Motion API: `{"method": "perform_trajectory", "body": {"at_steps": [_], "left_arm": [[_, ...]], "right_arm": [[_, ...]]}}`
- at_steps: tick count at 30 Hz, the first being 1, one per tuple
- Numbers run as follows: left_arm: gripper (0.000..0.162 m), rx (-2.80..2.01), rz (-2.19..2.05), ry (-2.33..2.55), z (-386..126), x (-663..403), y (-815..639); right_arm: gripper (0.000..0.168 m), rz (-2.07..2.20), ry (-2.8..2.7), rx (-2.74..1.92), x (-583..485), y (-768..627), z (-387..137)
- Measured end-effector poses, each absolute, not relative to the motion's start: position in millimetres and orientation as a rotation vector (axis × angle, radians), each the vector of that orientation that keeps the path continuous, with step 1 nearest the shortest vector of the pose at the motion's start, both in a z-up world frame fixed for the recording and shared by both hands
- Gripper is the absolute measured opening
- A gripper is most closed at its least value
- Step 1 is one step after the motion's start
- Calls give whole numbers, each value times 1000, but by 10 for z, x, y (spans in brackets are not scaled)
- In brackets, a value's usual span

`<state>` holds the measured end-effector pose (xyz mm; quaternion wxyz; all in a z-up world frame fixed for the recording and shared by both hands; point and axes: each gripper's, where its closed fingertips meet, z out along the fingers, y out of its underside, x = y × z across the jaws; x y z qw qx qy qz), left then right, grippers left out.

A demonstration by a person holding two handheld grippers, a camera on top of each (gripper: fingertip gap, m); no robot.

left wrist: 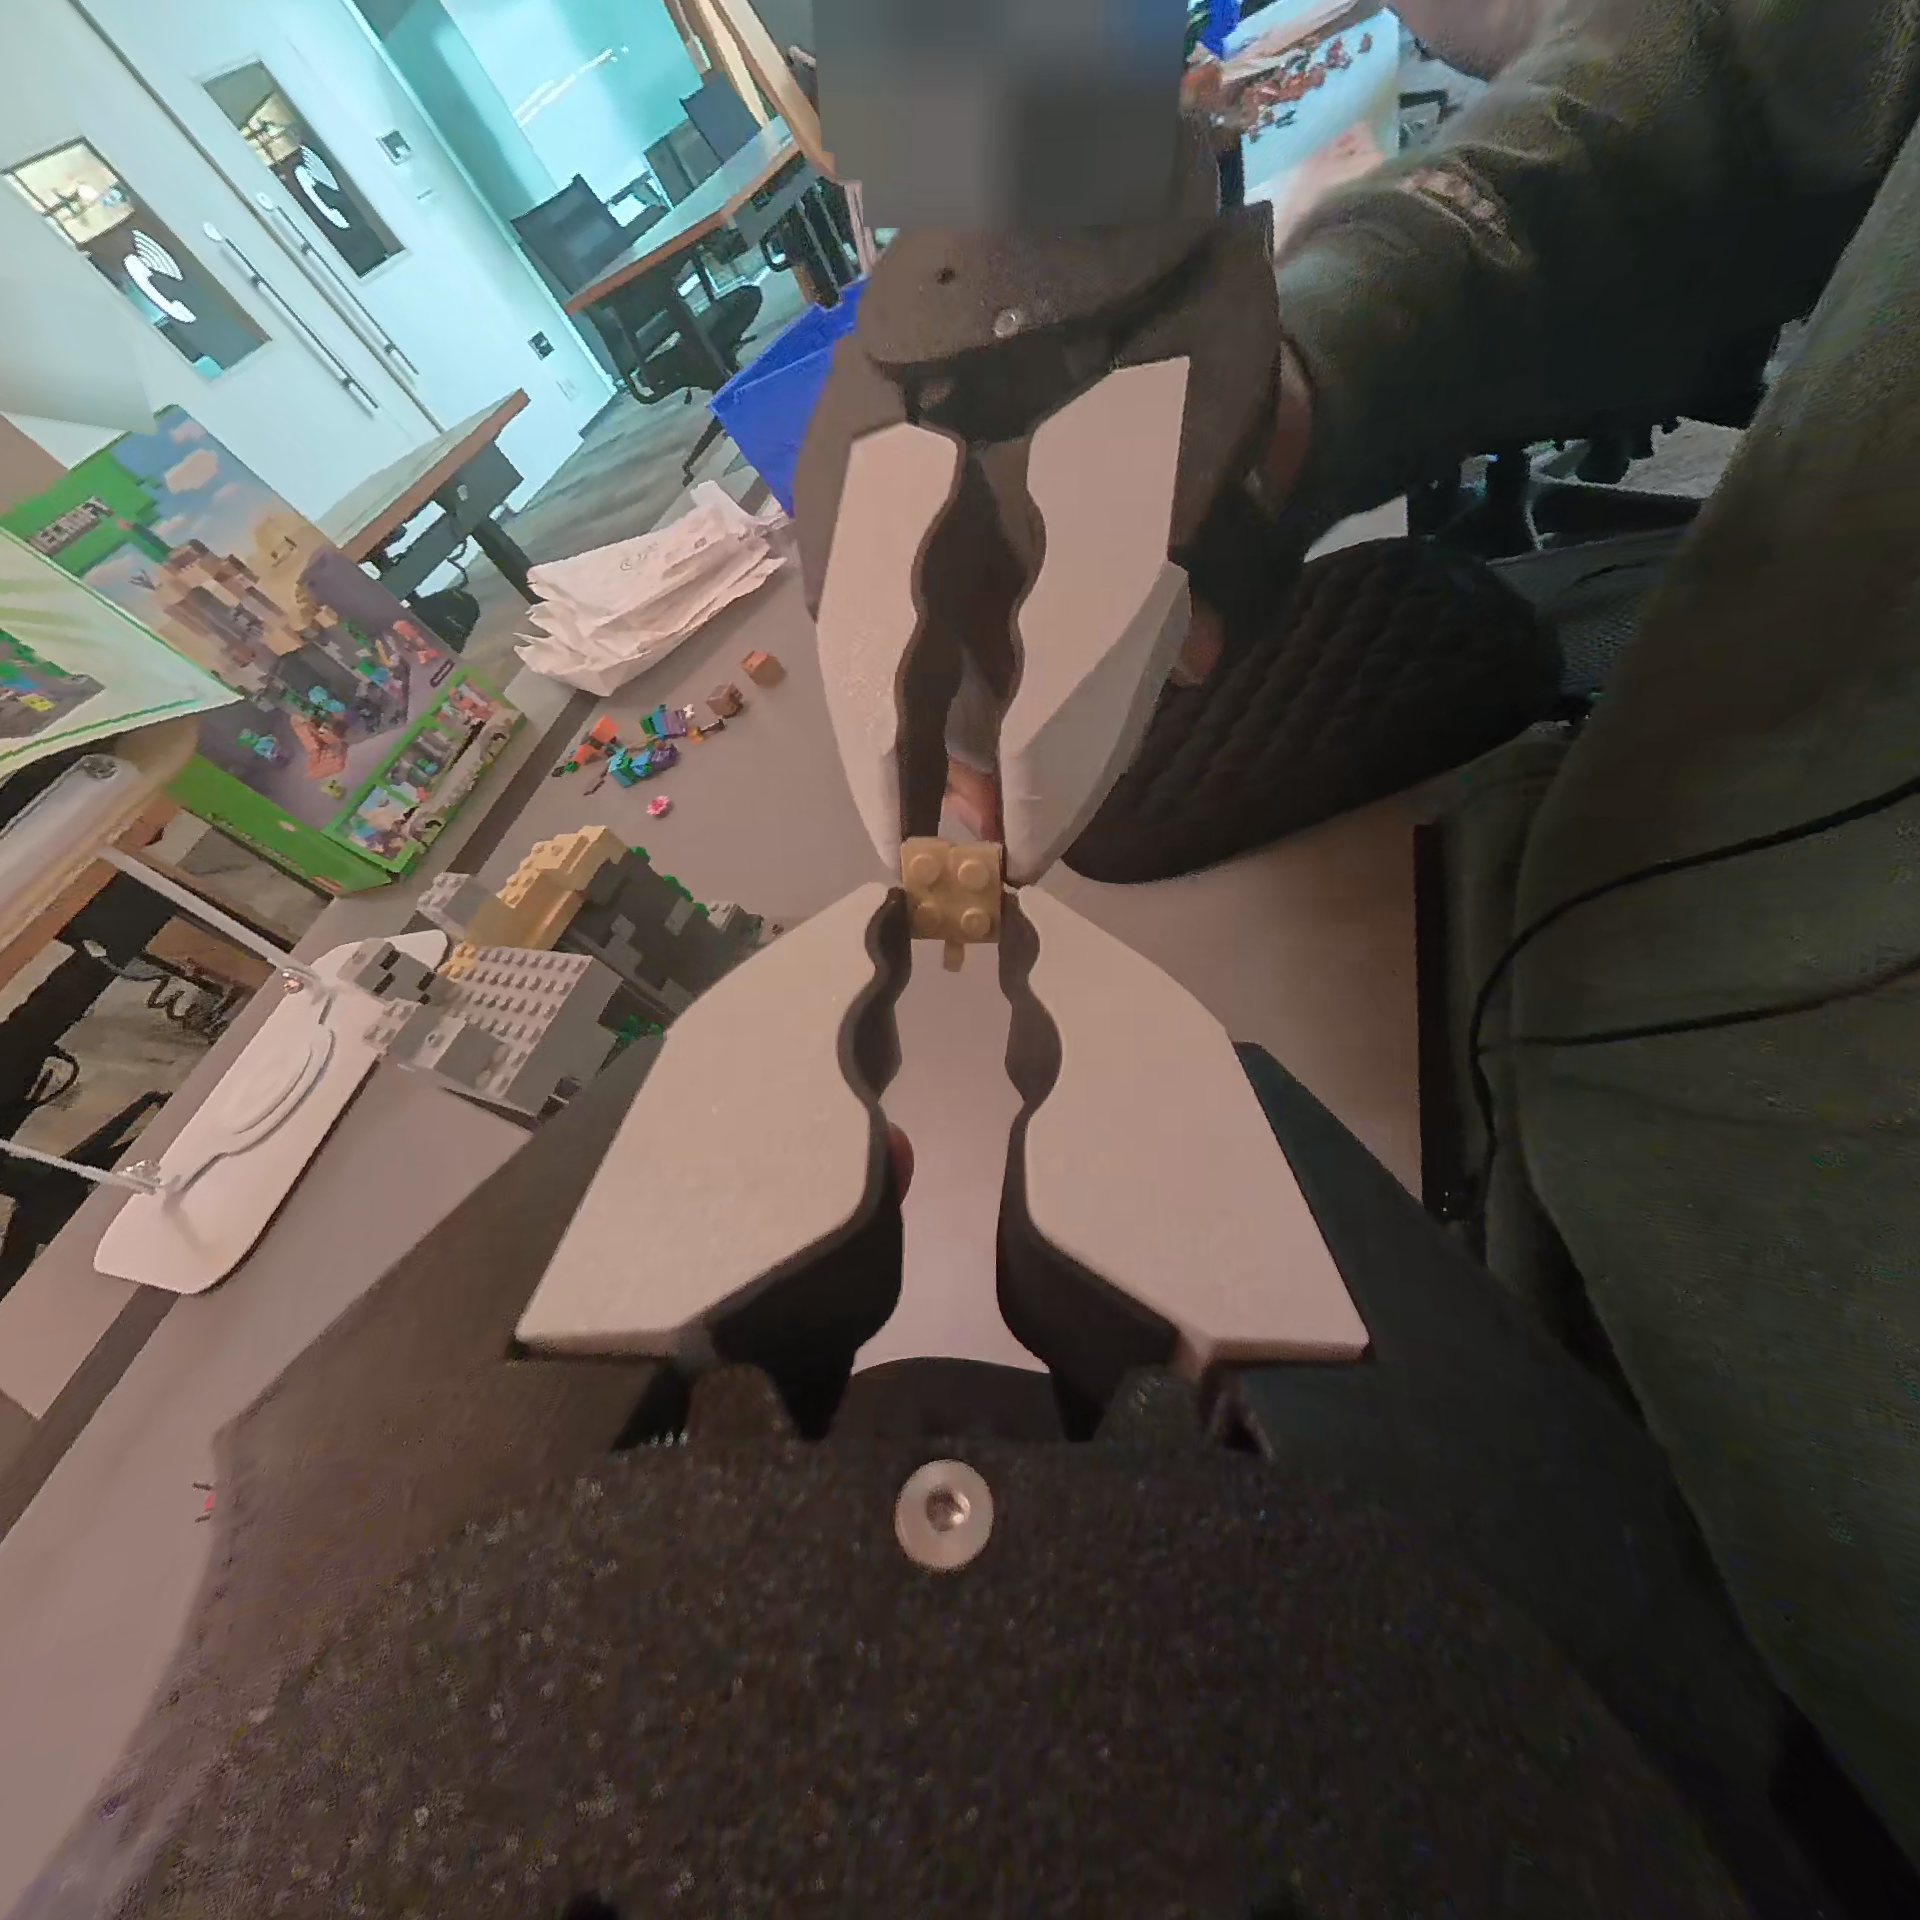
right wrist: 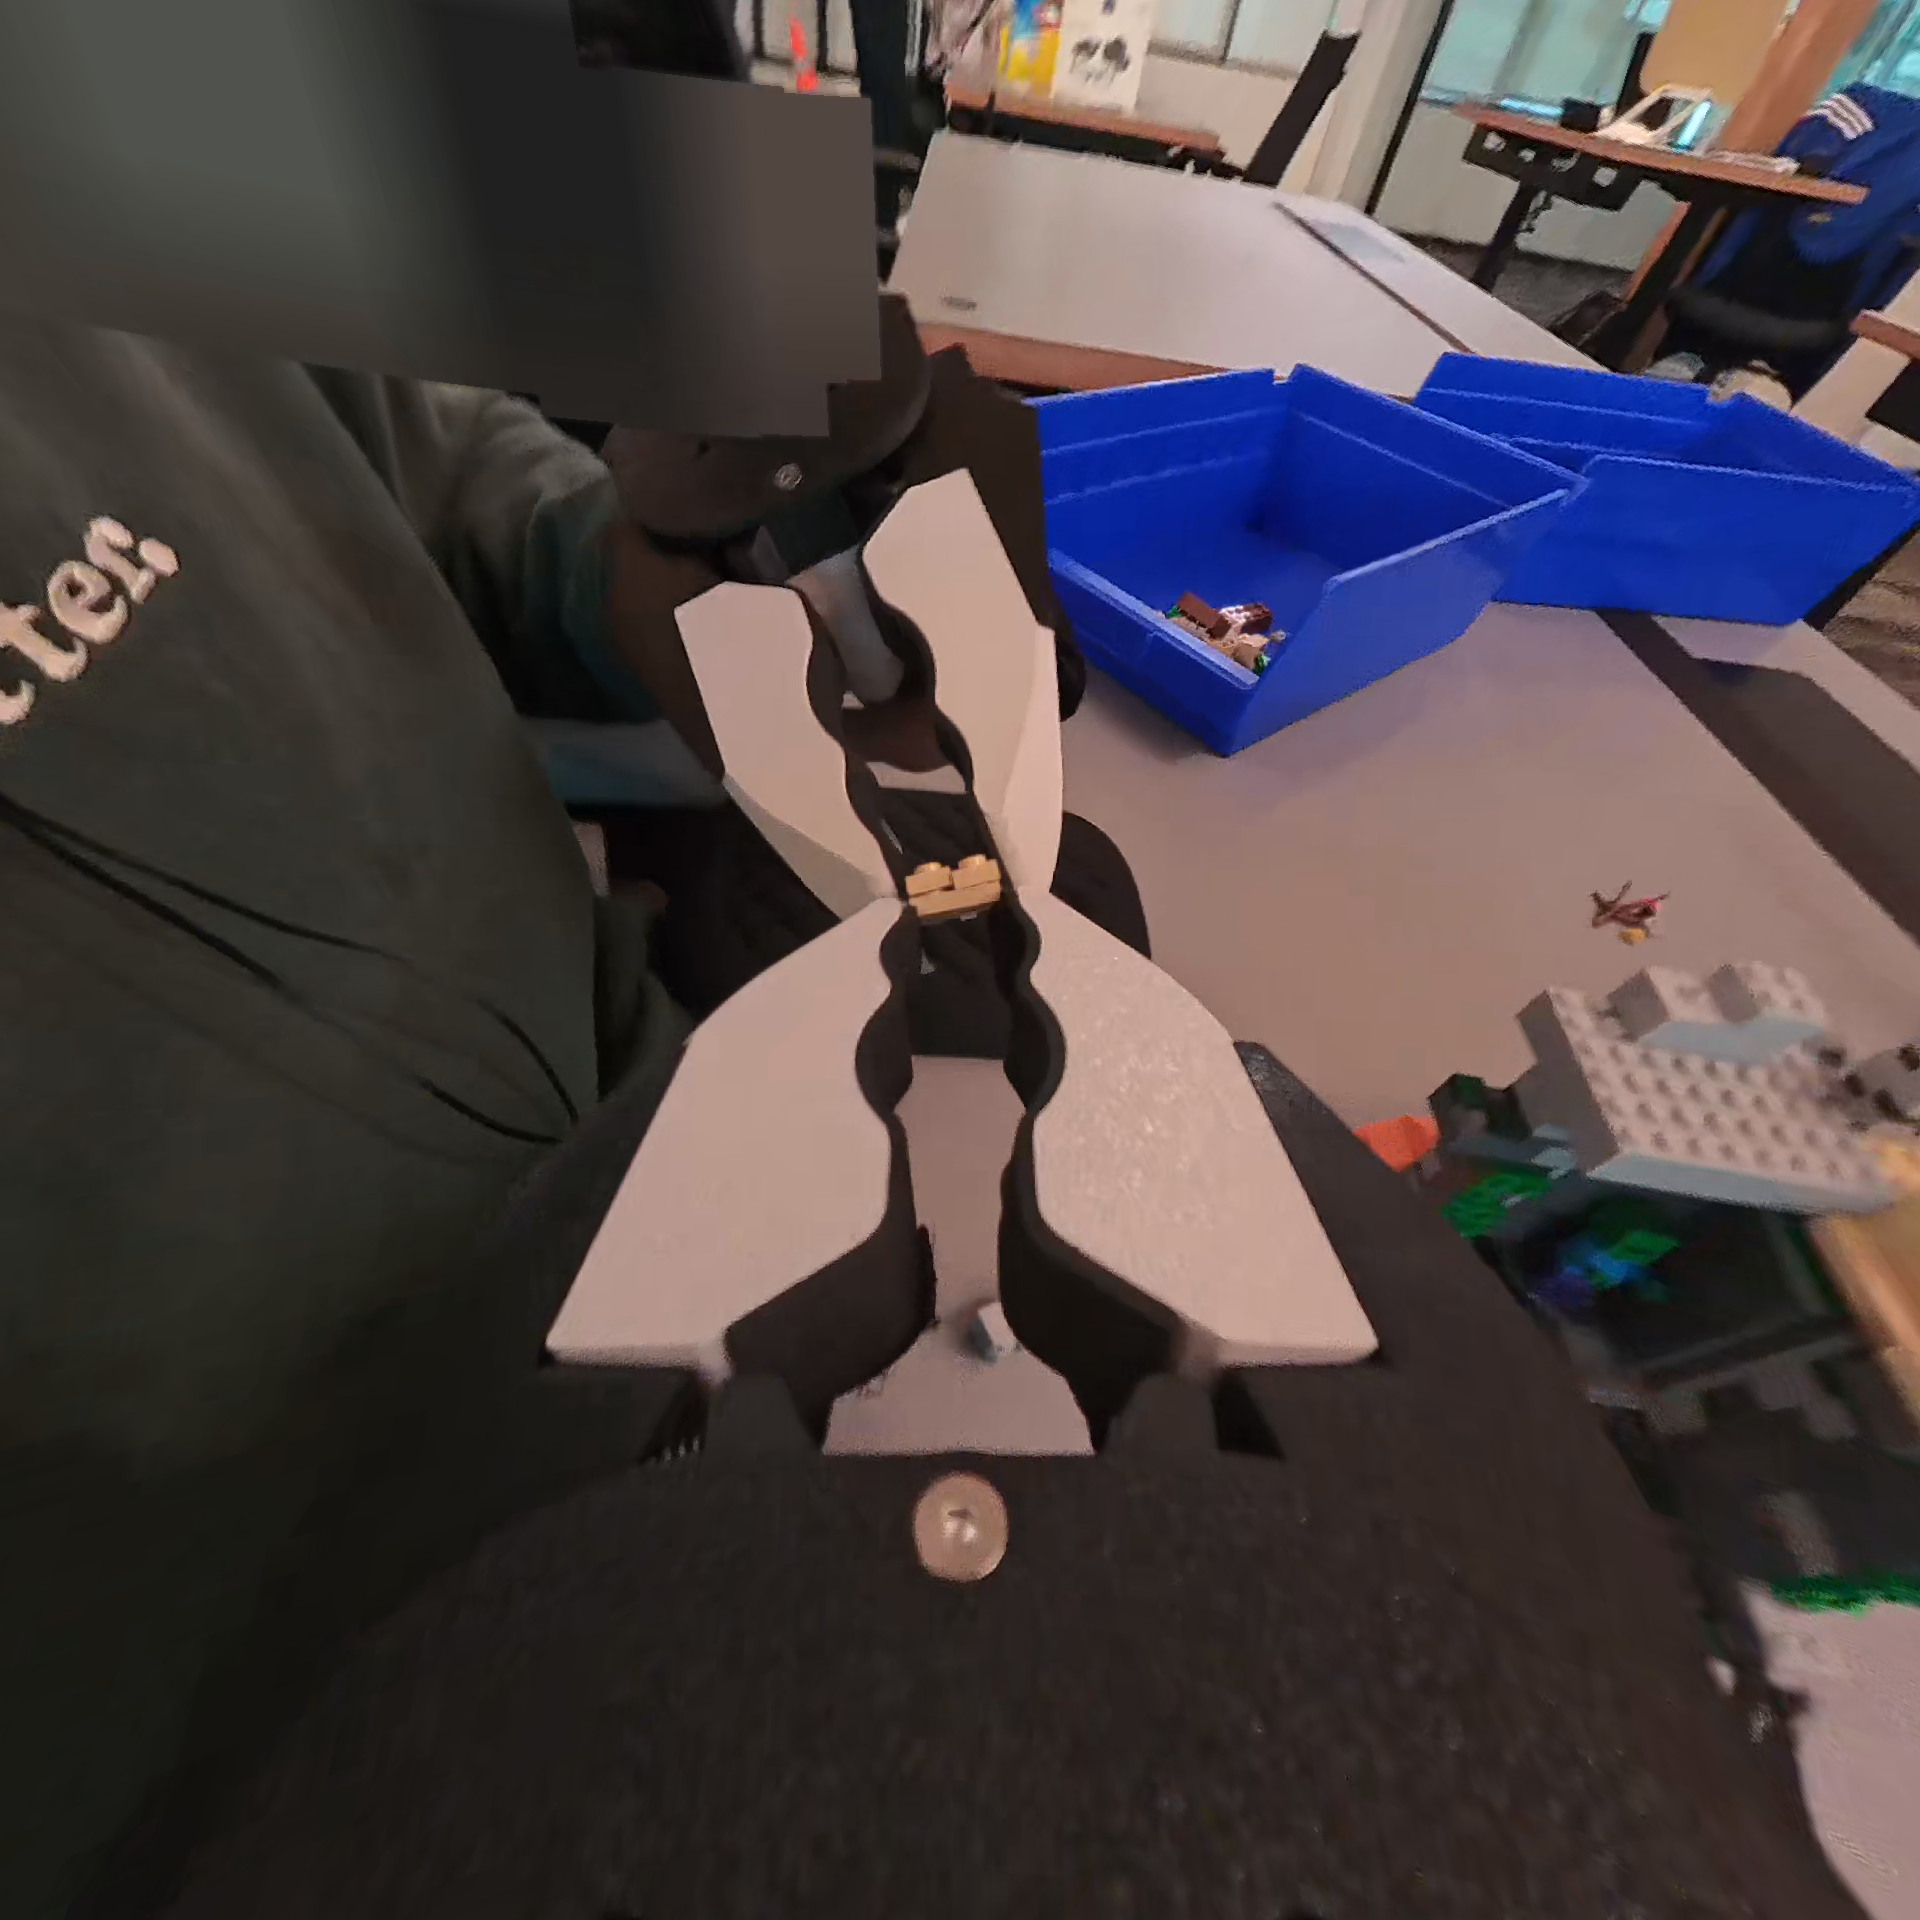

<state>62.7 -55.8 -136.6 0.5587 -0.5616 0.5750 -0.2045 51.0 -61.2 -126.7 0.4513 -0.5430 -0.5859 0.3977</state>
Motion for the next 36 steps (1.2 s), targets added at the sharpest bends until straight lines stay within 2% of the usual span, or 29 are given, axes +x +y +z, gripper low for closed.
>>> {"method": "perform_trajectory", "body": {"at_steps": [1,2,3,10,14,20,25,36], "left_arm": [[17,-1325,-495,1337,-1365,627,-554],[17,-1325,-500,1295,-1340,619,-525],[17,-1323,-518,1287,-1334,615,-527],[17,-1307,-602,1212,-1326,640,-526],[17,-1281,-624,1191,-1282,632,-536],[17,-1246,-586,1208,-1239,651,-554],[17,-1217,-368,1220,-1229,620,-484],[16,-1242,-205,1281,-1394,596,-456]], "right_arm": [[14,1029,-1415,-1353,516,-622,-1271],[0,1079,-1377,-1355,517,-637,-1268],[0,1127,-1336,-1356,517,-645,-1264],[0,1096,-1317,-1355,557,-631,-1245],[17,986,-1370,-1339,580,-612,-1161],[14,970,-1444,-1350,557,-621,-1137],[9,1054,-1387,-1467,534,-596,-1149],[8,1110,-1399,-1547,505,-584,-1305]]}}
